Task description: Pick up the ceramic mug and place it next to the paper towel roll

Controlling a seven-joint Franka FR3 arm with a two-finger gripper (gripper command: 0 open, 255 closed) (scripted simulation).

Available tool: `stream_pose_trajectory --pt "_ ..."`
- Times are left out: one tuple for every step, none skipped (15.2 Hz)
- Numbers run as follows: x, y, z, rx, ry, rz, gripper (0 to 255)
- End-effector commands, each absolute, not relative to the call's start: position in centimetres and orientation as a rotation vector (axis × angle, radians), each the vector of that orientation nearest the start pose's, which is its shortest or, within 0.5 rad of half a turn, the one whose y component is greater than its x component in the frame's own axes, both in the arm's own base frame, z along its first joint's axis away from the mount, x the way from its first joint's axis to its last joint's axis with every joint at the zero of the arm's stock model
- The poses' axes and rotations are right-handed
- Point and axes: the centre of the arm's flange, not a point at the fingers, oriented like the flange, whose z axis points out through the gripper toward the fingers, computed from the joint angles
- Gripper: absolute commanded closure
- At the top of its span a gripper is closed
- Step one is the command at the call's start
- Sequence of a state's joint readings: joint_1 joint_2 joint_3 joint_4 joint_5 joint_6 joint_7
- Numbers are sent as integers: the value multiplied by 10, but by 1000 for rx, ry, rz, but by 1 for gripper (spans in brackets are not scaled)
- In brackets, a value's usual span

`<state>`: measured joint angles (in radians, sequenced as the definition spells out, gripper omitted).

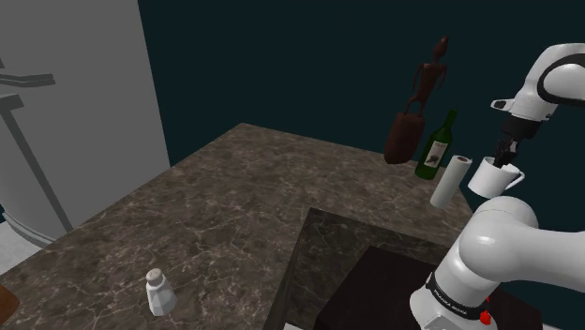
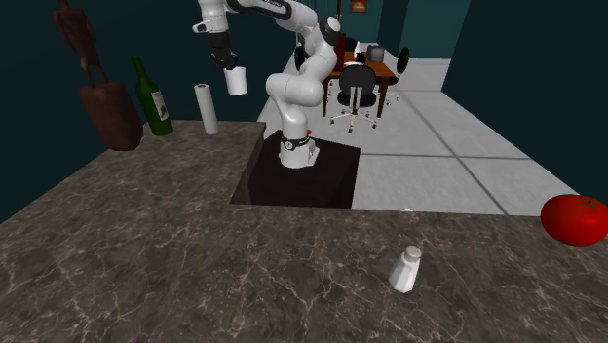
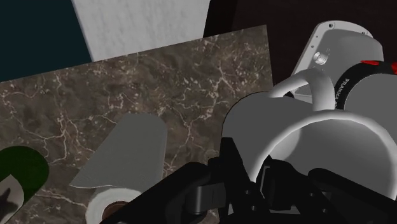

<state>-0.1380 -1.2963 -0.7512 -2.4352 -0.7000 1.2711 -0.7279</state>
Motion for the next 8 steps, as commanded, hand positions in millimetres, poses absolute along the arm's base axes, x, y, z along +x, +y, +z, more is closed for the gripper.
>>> stream_pose_trajectory --pt "38 -310 510 -3072 -196 13 255" --pt "38 -310 505 -3072 -196 13 255" --pt "38 -310 500 -3072 -196 13 255" --pt "38 -310 494 -3072 -196 13 255" --pt "38 -310 489 -3072 -196 13 255" --pt "38 -310 484 -3072 -196 13 255" --pt "38 -310 479 -3072 -196 13 255" --pt "38 -310 473 -3072 -196 13 255"
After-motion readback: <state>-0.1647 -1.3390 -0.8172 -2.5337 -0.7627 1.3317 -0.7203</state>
